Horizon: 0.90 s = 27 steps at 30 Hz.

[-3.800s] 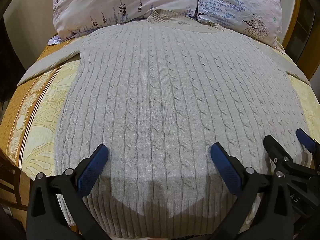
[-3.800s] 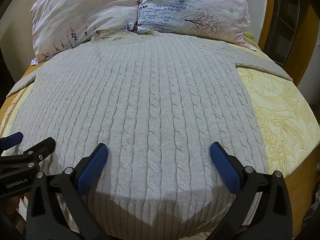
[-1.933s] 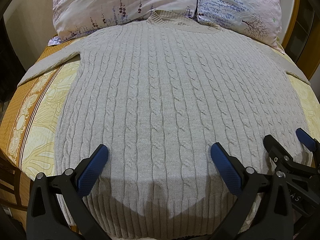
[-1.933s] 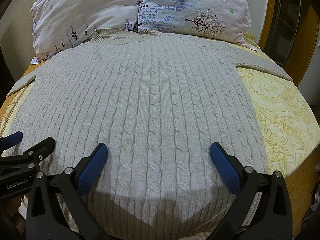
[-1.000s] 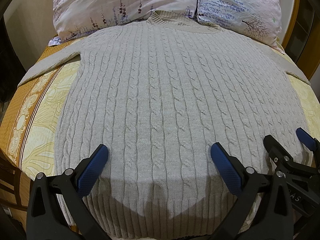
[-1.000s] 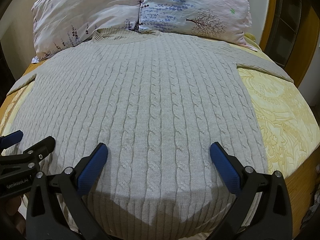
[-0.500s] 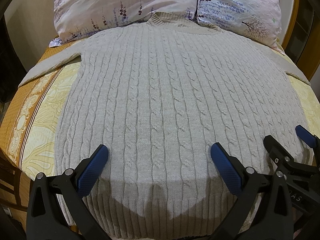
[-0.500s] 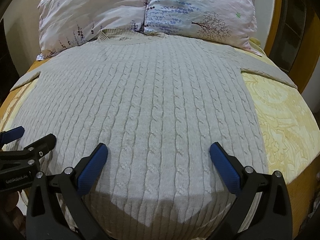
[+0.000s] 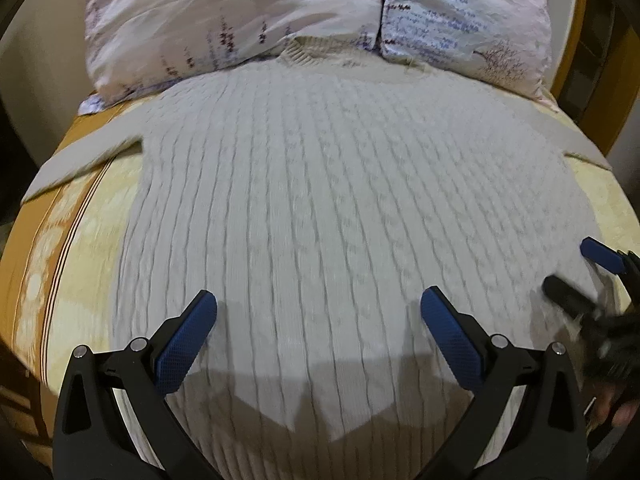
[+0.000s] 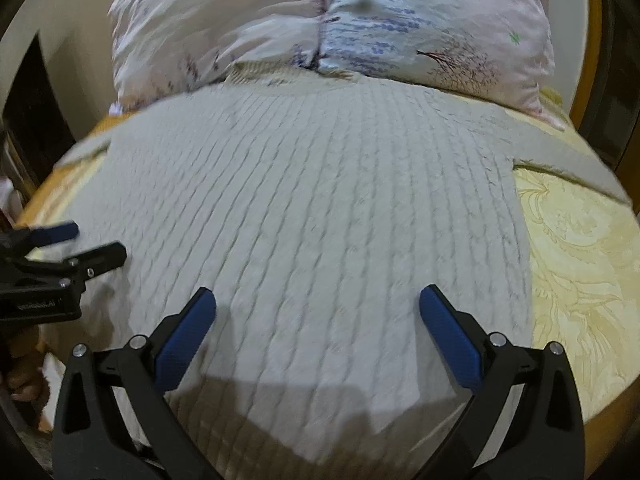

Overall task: Fold small clothes
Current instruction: 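Grasp the sweater sleeve cuff with the right tool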

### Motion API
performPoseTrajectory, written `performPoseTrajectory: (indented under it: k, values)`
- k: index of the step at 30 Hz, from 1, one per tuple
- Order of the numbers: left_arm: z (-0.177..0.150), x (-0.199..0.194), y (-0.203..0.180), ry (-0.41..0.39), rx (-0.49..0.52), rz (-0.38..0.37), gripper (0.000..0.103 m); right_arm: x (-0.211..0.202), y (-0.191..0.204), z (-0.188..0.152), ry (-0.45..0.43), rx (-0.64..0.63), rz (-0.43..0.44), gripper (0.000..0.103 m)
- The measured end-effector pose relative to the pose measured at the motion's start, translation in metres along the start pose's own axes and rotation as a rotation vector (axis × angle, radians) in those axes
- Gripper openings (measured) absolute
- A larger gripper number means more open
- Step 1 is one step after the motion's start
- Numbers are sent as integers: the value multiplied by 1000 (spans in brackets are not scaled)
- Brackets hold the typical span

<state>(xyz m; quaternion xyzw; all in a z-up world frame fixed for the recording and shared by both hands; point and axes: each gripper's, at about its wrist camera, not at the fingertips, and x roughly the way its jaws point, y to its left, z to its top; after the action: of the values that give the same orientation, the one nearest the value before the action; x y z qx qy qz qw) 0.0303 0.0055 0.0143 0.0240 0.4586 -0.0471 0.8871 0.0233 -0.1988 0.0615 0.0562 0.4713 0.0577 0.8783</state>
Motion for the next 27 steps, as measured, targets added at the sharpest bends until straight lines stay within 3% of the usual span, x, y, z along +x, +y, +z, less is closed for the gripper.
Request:
performPoseTrajectory:
  k: [3, 7, 14, 18, 24, 27]
  values:
    - [21, -1, 11, -33, -9, -38, 102, -9, -38, 28, -31, 126, -2, 101]
    - [44, 1, 24, -78, -41, -90, 102, -13, -118, 63, -80, 347, -49, 99]
    - [72, 18, 23, -69, 3, -51, 102, 6, -237, 89, -78, 701, -85, 72]
    - [83, 24, 15, -78, 39, -20, 102, 30, -271, 86, -25, 856, -33, 57]
    - [93, 36, 12, -81, 28, -63, 102, 45, -268, 100, -56, 824, -33, 53]
    - [95, 42, 9, -84, 38, -75, 102, 47, -287, 102, -83, 870, -38, 39]
